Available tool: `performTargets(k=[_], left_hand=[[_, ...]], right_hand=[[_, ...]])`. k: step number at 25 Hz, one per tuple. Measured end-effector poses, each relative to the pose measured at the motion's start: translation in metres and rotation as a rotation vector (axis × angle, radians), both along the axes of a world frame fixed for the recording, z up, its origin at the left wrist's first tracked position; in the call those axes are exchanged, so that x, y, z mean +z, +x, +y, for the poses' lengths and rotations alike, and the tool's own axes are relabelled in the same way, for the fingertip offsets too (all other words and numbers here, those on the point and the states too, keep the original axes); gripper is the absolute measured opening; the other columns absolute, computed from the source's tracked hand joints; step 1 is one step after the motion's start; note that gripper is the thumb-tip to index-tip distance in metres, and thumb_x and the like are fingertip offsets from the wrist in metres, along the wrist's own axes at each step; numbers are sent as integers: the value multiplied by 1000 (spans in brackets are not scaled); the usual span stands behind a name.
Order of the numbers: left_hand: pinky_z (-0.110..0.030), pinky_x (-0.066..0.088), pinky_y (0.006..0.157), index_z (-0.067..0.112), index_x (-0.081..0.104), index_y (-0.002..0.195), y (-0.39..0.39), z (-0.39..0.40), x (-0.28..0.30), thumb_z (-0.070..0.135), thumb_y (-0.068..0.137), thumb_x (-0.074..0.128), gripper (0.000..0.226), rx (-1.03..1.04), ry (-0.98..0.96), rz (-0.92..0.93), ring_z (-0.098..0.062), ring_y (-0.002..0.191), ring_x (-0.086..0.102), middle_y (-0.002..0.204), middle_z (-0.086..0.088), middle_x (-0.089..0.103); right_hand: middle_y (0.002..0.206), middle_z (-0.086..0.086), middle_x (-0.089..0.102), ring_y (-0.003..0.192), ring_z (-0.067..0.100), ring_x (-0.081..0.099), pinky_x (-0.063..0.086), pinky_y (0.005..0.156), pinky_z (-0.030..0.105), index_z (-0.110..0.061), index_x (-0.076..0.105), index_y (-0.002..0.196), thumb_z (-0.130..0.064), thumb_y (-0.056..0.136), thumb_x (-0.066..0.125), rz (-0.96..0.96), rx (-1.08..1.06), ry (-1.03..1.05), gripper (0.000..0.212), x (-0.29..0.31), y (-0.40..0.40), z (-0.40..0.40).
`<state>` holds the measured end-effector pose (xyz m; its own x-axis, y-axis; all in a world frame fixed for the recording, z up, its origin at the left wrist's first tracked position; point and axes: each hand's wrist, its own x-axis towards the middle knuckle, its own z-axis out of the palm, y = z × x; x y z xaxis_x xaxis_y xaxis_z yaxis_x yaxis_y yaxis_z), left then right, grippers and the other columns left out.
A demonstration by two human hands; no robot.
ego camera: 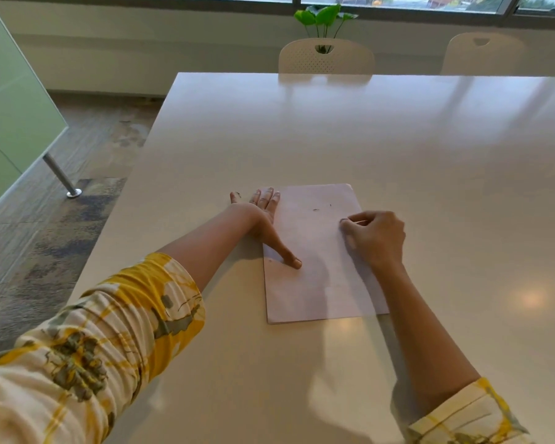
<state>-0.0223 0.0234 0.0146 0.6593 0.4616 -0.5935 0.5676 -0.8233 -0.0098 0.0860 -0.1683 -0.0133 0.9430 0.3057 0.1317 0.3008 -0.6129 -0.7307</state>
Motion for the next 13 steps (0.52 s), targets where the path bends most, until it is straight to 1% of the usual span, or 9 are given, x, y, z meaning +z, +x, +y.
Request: performTargets(k=[2,3,5,6,7,9,10,12,13], left_hand=[[-67,-23,108,20,-34,149,0,0,0,97,27,59,172,3,1,3,-21,145,-35,156,3,-40],[-67,-23,109,20,-34,149,1,0,1,97,27,59,172,3,6,7,-21,145,-35,156,3,-40],[-67,-22,109,19,-34,149,1,-2,1,97,26,57,172,-1,13,14,-22,145,-34,157,2,-40],[-66,-22,109,19,-33,150,1,-1,1,97,25,57,172,-5,18,16,-22,145,-34,157,2,-39],[-66,-22,109,18,-33,150,1,-1,2,97,25,56,172,-6,23,17,-22,146,-33,158,1,-38],[-67,-22,110,18,-32,150,1,-3,4,97,26,56,171,-11,34,19,-22,146,-32,158,1,-37],[-67,-22,110,17,-32,150,1,-3,5,97,26,56,171,-14,40,21,-22,146,-32,159,1,-37],[-68,-24,109,18,-30,151,4,-5,8,99,24,55,173,-19,53,37,-20,147,-31,159,2,-35],[-68,-25,108,18,-29,152,6,-6,10,99,23,55,174,-16,61,49,-20,147,-31,160,1,-34]], right_hand=[[83,-4,74,78,15,69,45,73,19,-27,76,97,-32,85,72,32,137,-37,13,-1,2,5],[85,-4,72,75,13,69,48,71,19,-31,73,101,-32,91,67,97,229,-6,11,-4,0,9],[83,-3,68,63,7,68,50,59,15,-35,70,97,-28,100,55,270,348,106,17,-9,-3,11],[83,-2,67,62,5,65,49,58,16,-33,69,95,-25,103,49,316,375,135,23,-11,-2,10],[88,-1,65,68,5,64,50,63,19,-31,66,97,-25,104,43,332,397,128,25,-13,0,8],[103,-3,59,90,11,58,46,82,27,-24,57,106,-30,106,36,321,440,37,22,-13,5,7],[107,-3,56,95,14,54,41,85,29,-22,53,111,-32,107,34,291,458,-23,22,-14,5,7],[105,-5,53,94,12,52,39,82,24,-17,52,115,-30,107,32,150,463,-76,25,-17,4,8],[102,-5,54,90,11,53,41,78,21,-15,55,113,-28,107,32,56,452,-48,27,-18,0,8]])
